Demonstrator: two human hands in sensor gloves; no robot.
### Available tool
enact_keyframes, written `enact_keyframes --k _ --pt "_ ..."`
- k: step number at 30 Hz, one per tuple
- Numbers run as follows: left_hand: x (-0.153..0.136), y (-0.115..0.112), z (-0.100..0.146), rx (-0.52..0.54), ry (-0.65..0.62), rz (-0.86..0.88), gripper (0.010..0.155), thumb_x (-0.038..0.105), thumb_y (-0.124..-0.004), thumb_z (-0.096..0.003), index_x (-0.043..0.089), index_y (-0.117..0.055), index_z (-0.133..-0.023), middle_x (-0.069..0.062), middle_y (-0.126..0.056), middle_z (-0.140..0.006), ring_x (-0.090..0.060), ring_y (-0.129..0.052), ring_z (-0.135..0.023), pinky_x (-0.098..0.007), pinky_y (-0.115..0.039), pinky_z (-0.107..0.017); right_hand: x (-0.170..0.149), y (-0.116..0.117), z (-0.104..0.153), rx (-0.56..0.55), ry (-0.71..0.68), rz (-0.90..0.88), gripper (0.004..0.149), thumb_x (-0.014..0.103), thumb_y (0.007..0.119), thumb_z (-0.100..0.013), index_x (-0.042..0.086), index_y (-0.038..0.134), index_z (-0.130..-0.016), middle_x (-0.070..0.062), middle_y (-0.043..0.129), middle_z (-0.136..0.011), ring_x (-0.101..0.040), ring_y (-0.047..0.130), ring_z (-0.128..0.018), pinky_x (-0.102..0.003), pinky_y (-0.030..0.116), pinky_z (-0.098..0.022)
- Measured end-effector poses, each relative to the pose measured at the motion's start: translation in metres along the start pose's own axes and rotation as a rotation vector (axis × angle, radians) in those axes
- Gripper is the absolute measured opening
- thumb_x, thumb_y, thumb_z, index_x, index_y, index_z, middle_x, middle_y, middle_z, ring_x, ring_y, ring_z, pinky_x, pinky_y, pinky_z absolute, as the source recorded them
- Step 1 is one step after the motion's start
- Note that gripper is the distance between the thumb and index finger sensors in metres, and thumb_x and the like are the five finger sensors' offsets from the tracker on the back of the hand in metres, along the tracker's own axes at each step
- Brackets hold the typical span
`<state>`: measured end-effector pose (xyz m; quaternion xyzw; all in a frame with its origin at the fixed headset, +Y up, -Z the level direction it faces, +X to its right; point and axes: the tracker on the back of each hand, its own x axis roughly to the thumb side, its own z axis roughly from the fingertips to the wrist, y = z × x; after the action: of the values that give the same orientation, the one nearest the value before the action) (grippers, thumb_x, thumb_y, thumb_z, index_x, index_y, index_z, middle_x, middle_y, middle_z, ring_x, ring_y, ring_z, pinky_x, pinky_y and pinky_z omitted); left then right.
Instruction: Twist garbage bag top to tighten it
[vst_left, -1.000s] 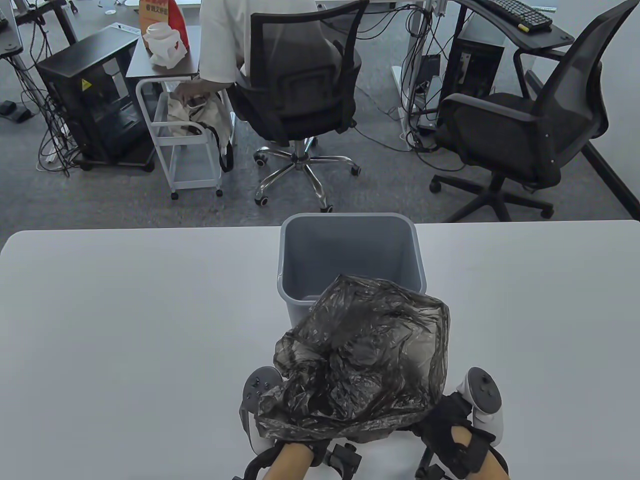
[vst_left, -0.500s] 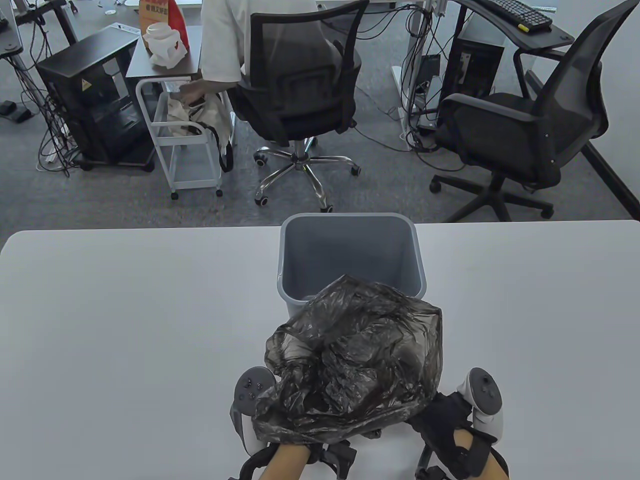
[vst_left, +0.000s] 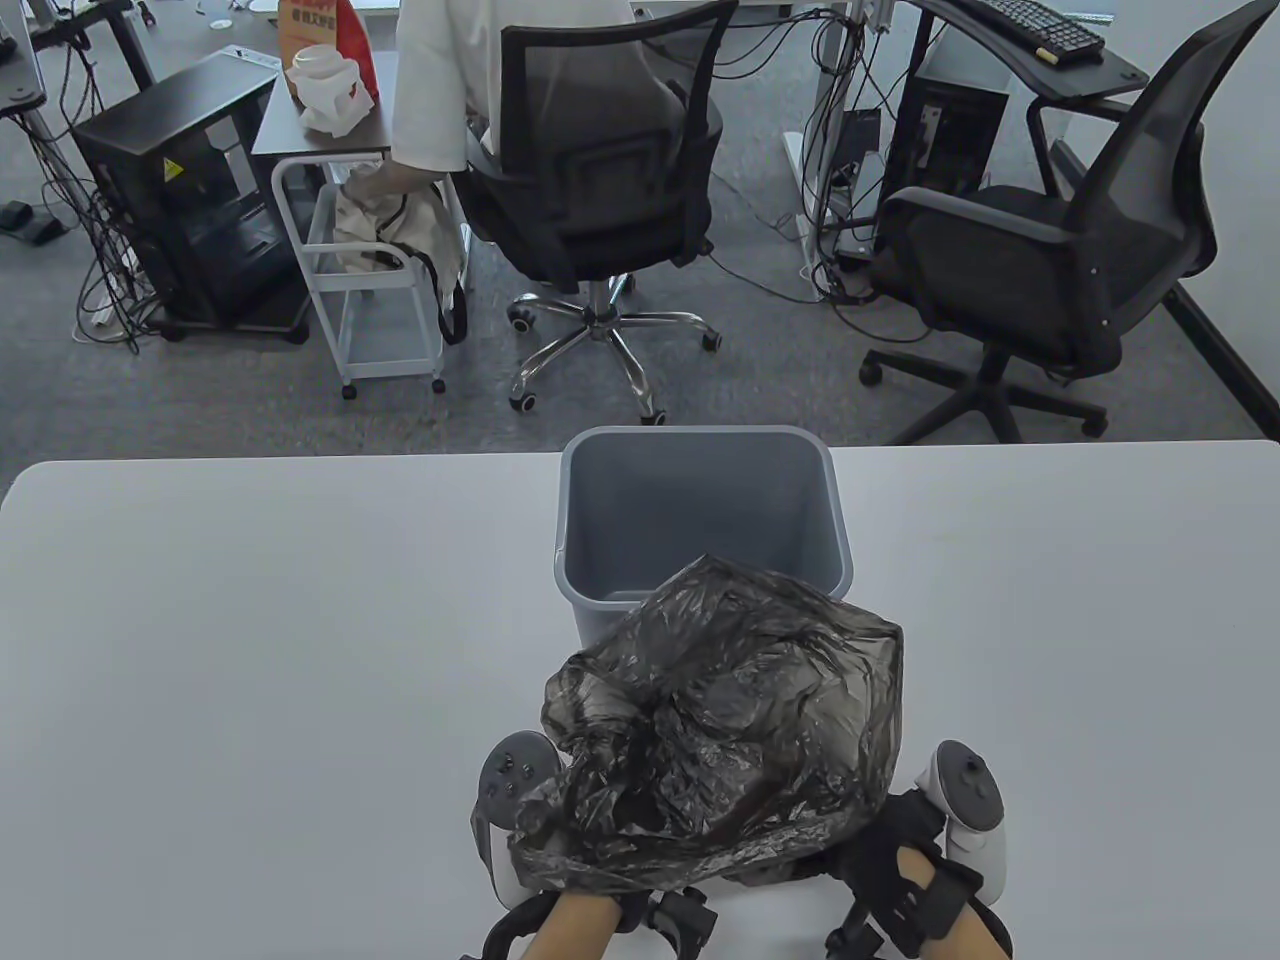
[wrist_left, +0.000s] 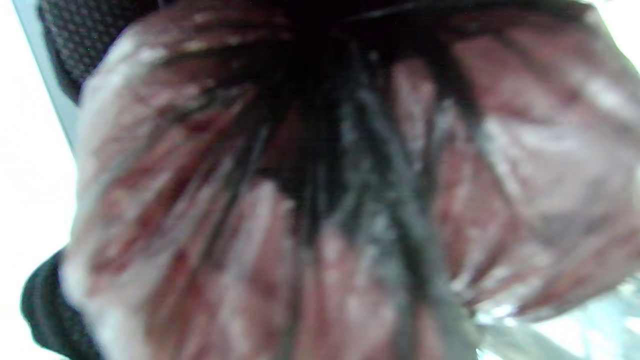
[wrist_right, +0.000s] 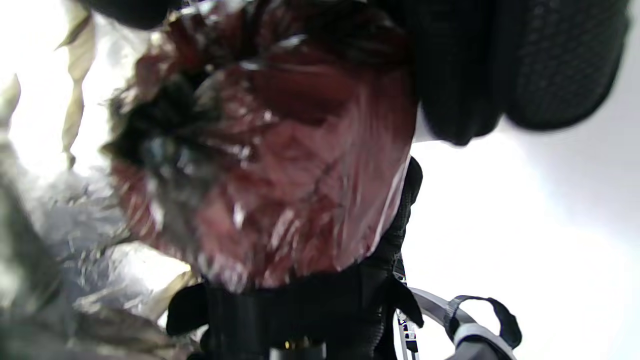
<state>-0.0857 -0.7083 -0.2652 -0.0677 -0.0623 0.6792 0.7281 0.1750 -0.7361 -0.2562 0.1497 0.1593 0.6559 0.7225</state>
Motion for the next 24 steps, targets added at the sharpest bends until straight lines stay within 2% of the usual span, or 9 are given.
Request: enact_keyframes --k 2,4,6,9,14,16,19,21,24 --pt "-0.002 0.002 0.000 0.034 0.012 0.022 0.041 0.048 -0.071 -0.0523 0.027 -0.078 -0.087 -0.005 -0.078 -0.099 -0.033 -0.093 -0.078 -0.054 -0.087 -0.041 0.006 0.005 -0.001 0.070 -0.042 0.068 0.104 0.076 0.069 -0.044 0.010 0.013 -0.102 -0.033 0.026 -0.101 -0.067 0.051 -0.081 -0.076 0.055 -0.050" --pt "-0.005 0.001 0.000 0.028 0.023 0.050 0.041 0.048 -0.071 -0.0526 0.027 -0.077 -0.087 -0.006 -0.077 -0.099 -0.033 -0.093 -0.078 -0.054 -0.086 -0.042 0.009 0.007 -0.003 0.130 -0.071 0.147 0.107 0.074 0.071 -0.044 0.011 0.006 -0.101 -0.031 0.015 -0.101 -0.065 0.041 -0.086 -0.078 0.048 -0.053" --pt "-0.008 -0.002 -0.001 -0.018 0.018 0.078 0.041 0.049 -0.070 -0.0530 0.029 -0.076 -0.088 -0.004 -0.076 -0.100 -0.033 -0.089 -0.081 -0.054 -0.084 -0.045 0.008 0.007 -0.003 0.074 -0.077 0.160 0.104 0.069 0.073 -0.044 0.010 0.008 -0.100 -0.031 0.021 -0.100 -0.060 0.056 -0.084 -0.073 0.057 -0.053" --pt "-0.008 -0.008 -0.002 -0.117 0.008 0.139 0.042 0.052 -0.069 -0.0542 0.033 -0.073 -0.092 -0.004 -0.061 -0.109 -0.039 -0.059 -0.100 -0.067 -0.059 -0.062 0.002 -0.003 -0.002 -0.080 -0.033 0.065 0.091 0.062 0.068 -0.047 0.003 0.021 -0.099 -0.032 0.056 -0.092 -0.050 0.092 -0.058 -0.057 0.082 -0.038" --pt "-0.006 -0.007 -0.002 -0.100 -0.018 0.151 0.042 0.050 -0.070 -0.0537 0.030 -0.074 -0.091 -0.005 -0.074 -0.103 -0.037 -0.085 -0.085 -0.056 -0.084 -0.046 -0.008 -0.004 -0.002 -0.003 0.067 -0.032 0.084 0.058 0.064 -0.050 -0.001 0.028 -0.098 -0.031 0.072 -0.083 -0.041 0.103 -0.043 -0.050 0.090 -0.027" --pt "-0.006 -0.002 -0.001 -0.028 -0.021 0.108 0.042 0.050 -0.070 -0.0532 0.029 -0.075 -0.089 -0.004 -0.076 -0.100 -0.035 -0.089 -0.082 -0.054 -0.086 -0.044 -0.007 -0.002 -0.002 -0.006 0.061 -0.007 0.085 0.060 0.063 -0.050 0.000 0.028 -0.099 -0.031 0.068 -0.085 -0.044 0.100 -0.050 -0.053 0.087 -0.032" --pt "-0.010 0.002 -0.001 0.017 0.009 0.089 0.042 0.050 -0.070 -0.0530 0.028 -0.075 -0.089 -0.006 -0.077 -0.099 -0.034 -0.091 -0.079 -0.053 -0.087 -0.042 0.001 0.004 -0.002 0.005 -0.049 0.042 0.097 0.071 0.066 -0.047 0.008 0.016 -0.102 -0.033 0.036 -0.099 -0.061 0.062 -0.079 -0.071 0.062 -0.049" --pt "-0.012 0.000 -0.002 0.000 0.019 0.109 0.042 0.050 -0.070 -0.0532 0.029 -0.074 -0.089 -0.006 -0.076 -0.100 -0.033 -0.091 -0.080 -0.052 -0.087 -0.042 0.007 0.006 -0.003 0.048 -0.105 0.078 0.104 0.072 0.071 -0.045 0.011 0.010 -0.101 -0.031 0.024 -0.101 -0.063 0.049 -0.084 -0.076 0.053 -0.052" --pt "-0.013 -0.005 -0.003 -0.038 0.016 0.121 0.043 0.052 -0.069 -0.0534 0.031 -0.073 -0.091 -0.004 -0.072 -0.103 -0.034 -0.084 -0.085 -0.055 -0.082 -0.048 0.007 0.008 -0.004 0.051 -0.099 0.101 0.103 0.066 0.075 -0.044 0.010 0.009 -0.100 -0.031 0.024 -0.100 -0.057 0.064 -0.080 -0.069 0.063 -0.052"
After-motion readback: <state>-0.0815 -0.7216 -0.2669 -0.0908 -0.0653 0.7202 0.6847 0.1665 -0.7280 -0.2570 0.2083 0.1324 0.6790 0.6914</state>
